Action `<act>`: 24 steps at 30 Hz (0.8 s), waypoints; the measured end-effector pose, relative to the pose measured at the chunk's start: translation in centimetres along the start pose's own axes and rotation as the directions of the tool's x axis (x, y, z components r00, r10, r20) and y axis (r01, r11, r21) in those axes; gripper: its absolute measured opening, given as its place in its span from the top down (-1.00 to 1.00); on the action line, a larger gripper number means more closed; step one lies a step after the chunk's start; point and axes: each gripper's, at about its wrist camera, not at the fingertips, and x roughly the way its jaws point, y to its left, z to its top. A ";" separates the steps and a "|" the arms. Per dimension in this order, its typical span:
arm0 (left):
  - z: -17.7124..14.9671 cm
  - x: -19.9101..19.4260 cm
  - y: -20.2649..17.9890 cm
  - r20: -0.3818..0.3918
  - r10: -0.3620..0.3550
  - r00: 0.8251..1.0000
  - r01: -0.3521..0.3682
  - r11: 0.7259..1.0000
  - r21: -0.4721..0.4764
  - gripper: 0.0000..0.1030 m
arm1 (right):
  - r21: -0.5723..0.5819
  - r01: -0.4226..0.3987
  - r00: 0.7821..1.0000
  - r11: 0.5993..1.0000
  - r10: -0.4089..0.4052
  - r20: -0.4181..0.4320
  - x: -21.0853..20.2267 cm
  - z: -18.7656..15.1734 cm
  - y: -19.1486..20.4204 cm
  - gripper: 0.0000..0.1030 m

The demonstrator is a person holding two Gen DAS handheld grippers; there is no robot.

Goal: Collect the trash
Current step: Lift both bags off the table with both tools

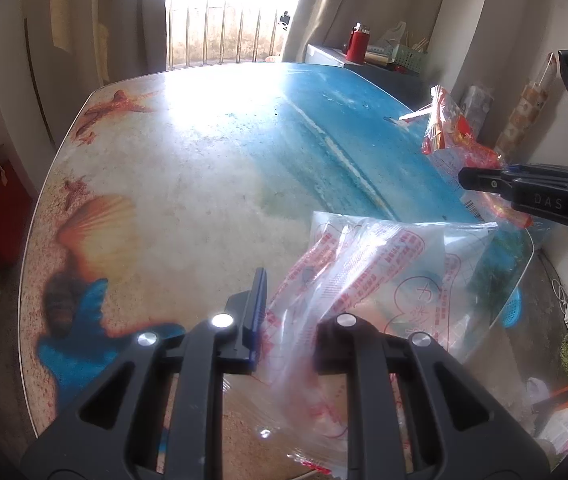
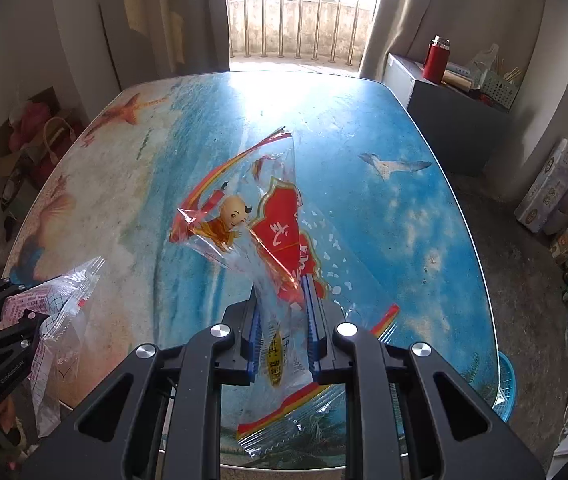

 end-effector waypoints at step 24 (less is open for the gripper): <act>1.2 -3.3 -3.2 0.082 0.120 0.989 -0.127 0.989 0.080 0.69 | 0.050 -0.049 0.996 0.998 0.044 0.081 -3.5 -1.8 -1.0 0.64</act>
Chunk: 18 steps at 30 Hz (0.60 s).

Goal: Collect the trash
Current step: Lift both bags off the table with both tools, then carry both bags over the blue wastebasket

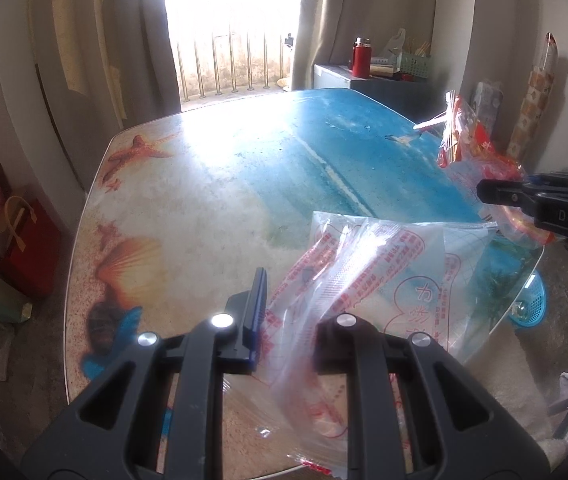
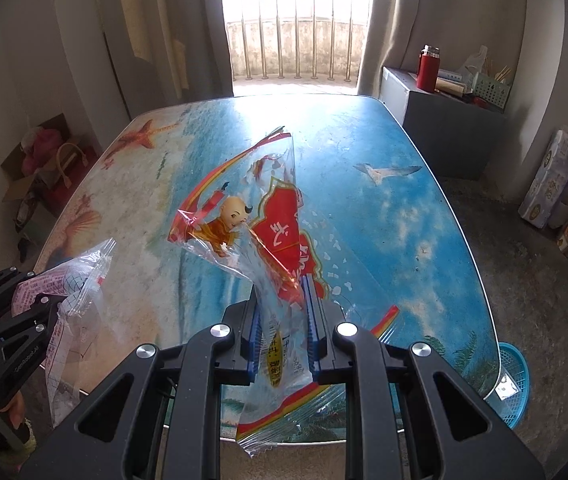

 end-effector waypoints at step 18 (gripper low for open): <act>1.4 -2.7 -5.3 0.061 0.057 0.996 -0.063 0.992 0.107 0.69 | 0.104 -0.014 0.996 0.995 0.005 0.094 -4.9 -1.9 -5.7 0.64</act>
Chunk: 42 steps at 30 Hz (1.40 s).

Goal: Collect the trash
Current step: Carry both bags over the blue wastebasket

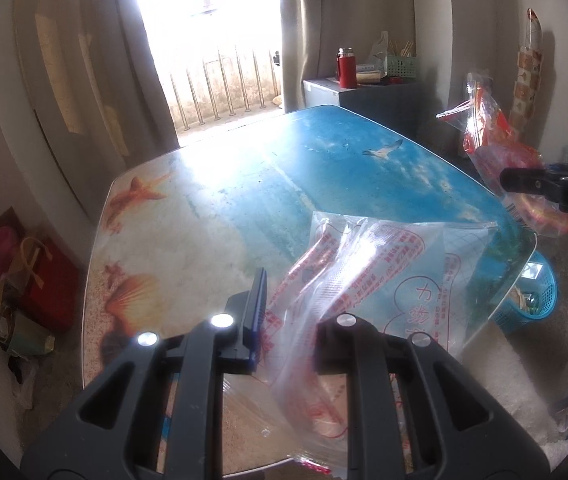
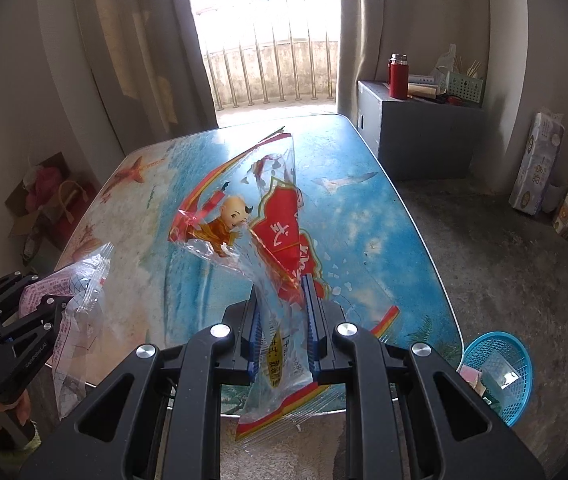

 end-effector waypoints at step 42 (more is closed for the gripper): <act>3.1 17.5 -46.2 -0.383 -0.597 0.705 0.663 0.746 0.055 0.69 | 0.689 0.355 0.930 0.632 -0.316 -0.188 -5.3 -20.1 -36.7 0.64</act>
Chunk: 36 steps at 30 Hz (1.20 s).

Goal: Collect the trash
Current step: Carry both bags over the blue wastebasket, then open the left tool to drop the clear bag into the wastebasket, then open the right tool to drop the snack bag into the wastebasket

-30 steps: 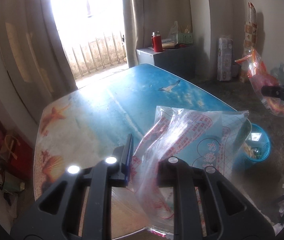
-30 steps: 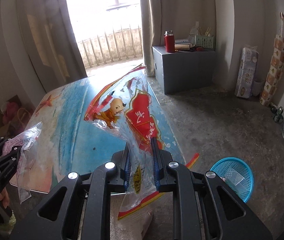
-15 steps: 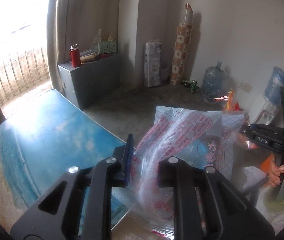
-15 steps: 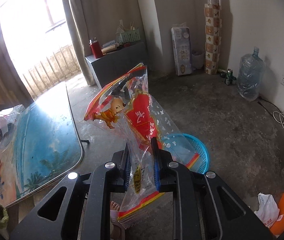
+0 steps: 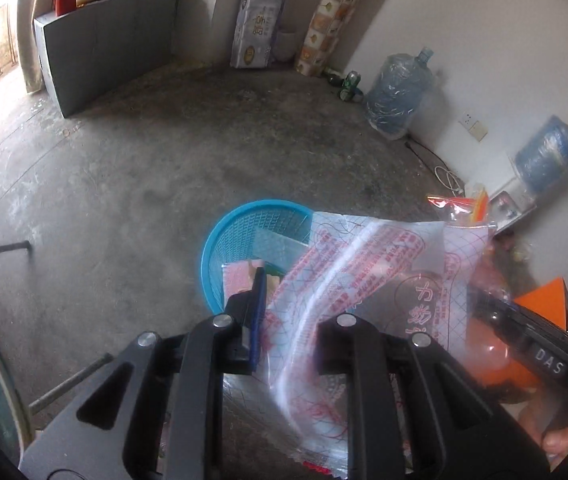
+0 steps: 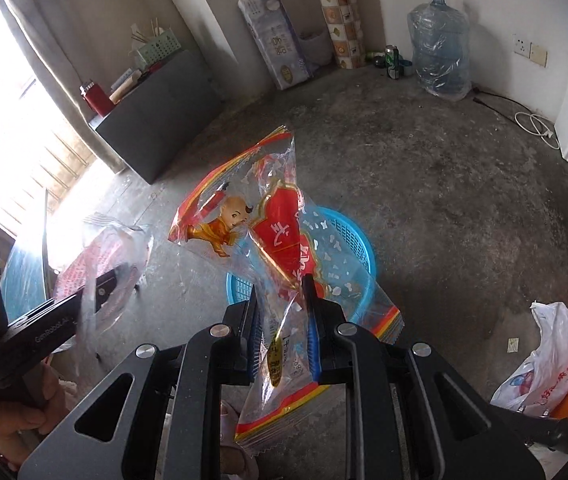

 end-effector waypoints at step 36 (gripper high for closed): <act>1.4 5.4 3.4 -0.058 -0.056 0.997 0.059 0.997 0.044 -0.50 | -0.012 -0.020 0.973 1.000 0.016 -0.228 14.7 -1.5 -0.8 0.62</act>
